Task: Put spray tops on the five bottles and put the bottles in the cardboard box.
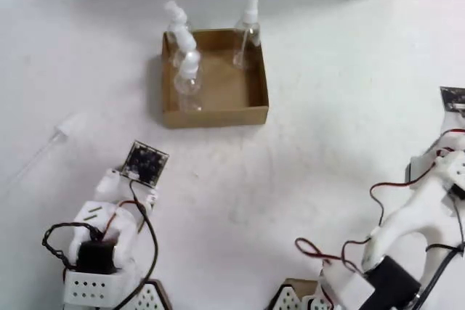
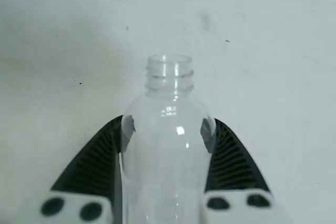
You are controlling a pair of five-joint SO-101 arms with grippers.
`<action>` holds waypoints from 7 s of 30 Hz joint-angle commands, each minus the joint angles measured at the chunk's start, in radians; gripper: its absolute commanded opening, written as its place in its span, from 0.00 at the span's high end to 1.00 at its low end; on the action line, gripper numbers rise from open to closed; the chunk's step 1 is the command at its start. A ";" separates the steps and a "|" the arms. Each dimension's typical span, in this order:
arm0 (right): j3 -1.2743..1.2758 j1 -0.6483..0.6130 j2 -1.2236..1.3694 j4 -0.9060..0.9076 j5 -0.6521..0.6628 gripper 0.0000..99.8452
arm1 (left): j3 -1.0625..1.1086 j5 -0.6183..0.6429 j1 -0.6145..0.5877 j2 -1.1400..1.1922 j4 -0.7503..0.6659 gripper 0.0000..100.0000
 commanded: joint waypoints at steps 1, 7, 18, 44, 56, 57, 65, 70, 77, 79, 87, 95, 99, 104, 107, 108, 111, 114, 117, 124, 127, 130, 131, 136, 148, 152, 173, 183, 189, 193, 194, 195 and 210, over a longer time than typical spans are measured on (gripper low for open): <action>0.055 -0.065 -0.053 -0.027 -0.003 0.98 | -0.003 -0.008 -0.008 -0.005 -0.014 0.98; 0.160 -0.074 0.030 -0.153 0.147 0.98 | -0.003 -0.008 -0.008 -0.005 -0.012 0.98; 0.147 -0.081 0.277 -0.249 0.210 0.77 | -0.003 -0.008 -0.008 -0.005 -0.012 0.98; 0.203 -0.021 0.084 -0.188 0.199 0.73 | -0.003 -0.008 -0.008 -0.005 -0.014 0.98; 0.164 -0.033 0.173 -0.200 0.190 0.77 | -0.003 -0.008 -0.008 -0.005 -0.014 0.98; 0.164 -0.033 0.173 -0.199 0.184 0.77 | -0.003 -0.008 -0.008 -0.005 -0.014 0.98; 0.164 -0.039 0.173 -0.202 0.086 0.79 | -0.003 -0.008 -0.008 -0.005 -0.014 0.98; 0.150 -0.042 0.163 -0.206 0.043 0.92 | -0.003 -0.008 -0.008 -0.005 -0.014 0.98; 0.098 -0.042 0.163 -0.199 0.043 0.98 | -0.003 -0.008 -0.008 -0.005 -0.014 0.98; 0.098 -0.042 0.163 -0.197 0.051 0.98 | -0.003 -0.008 -0.008 -0.005 -0.014 0.98; 0.104 -0.007 0.162 -0.107 0.219 0.98 | -0.003 -0.008 -0.008 -0.005 -0.014 0.98; 0.190 0.053 0.054 -0.131 0.284 0.97 | -0.003 -0.009 -0.008 -0.005 -0.014 0.98; 0.264 0.050 0.036 -0.220 0.276 0.85 | -0.003 -0.009 -0.008 -0.005 -0.014 0.98; 0.279 0.048 0.036 -0.248 0.276 0.80 | -0.003 -0.009 -0.008 -0.005 -0.014 0.98; 0.278 0.033 0.036 -0.243 0.262 0.80 | -0.003 -0.009 -0.008 -0.005 -0.014 0.98; 0.276 0.025 0.035 -0.243 0.235 0.80 | -0.003 -0.009 -0.008 -0.005 -0.014 0.98; 0.276 0.001 0.028 -0.242 0.201 0.80 | -0.003 -0.009 -0.008 -0.005 -0.012 0.98; 0.276 -0.024 0.036 -0.242 0.199 0.80 | -0.003 -0.009 -0.010 -0.005 -0.012 0.98; 0.279 -0.033 0.038 -0.242 0.198 0.78 | -0.003 -0.009 -0.010 -0.005 -0.012 0.98; 0.276 -0.039 0.031 -0.246 0.161 0.74 | -0.003 -0.009 -0.010 -0.005 -0.012 0.98; 0.276 -0.053 0.028 -0.245 0.143 0.74 | -0.003 -0.009 -0.010 -0.005 -0.012 0.98; 0.276 -0.068 0.028 -0.248 0.112 0.74 | -0.003 -0.009 -0.010 -0.005 -0.012 0.98; 0.275 -0.070 0.028 -0.248 0.097 0.74 | -0.003 -0.009 -0.010 -0.005 -0.012 0.98; 0.241 -0.059 0.039 -0.248 0.055 0.74 | -0.003 -0.009 -0.010 -0.005 -0.012 0.98; 0.241 -0.058 0.039 -0.291 0.058 0.78 | -0.003 -0.009 -0.010 -0.005 -0.012 0.98; 0.244 -0.056 0.039 -0.297 0.060 0.77 | -0.003 -0.009 -0.010 -0.005 -0.012 0.98; 0.158 -0.038 0.197 -0.291 0.135 0.82 | -0.003 -0.009 -0.010 -0.005 -0.012 0.98; 0.083 -0.042 0.193 -0.213 0.129 0.98 | -0.003 -0.009 -0.010 -0.005 -0.012 0.98; 0.040 -0.048 0.091 0.031 0.123 0.98 | -0.003 -0.009 -0.010 -0.005 -0.012 0.98; 0.040 -0.048 0.005 0.127 0.034 0.98 | -0.003 -0.009 -0.010 -0.005 -0.012 0.98; 0.040 -0.050 -0.010 0.134 0.023 0.98 | -0.003 -0.009 -0.010 -0.005 -0.012 0.98; 0.040 -0.053 -0.019 0.139 0.012 0.98 | -0.003 -0.009 -0.010 -0.005 -0.012 0.98; 0.138 -0.334 -0.042 0.193 -0.215 0.98 | -0.003 -0.009 -0.007 -0.008 -0.012 0.98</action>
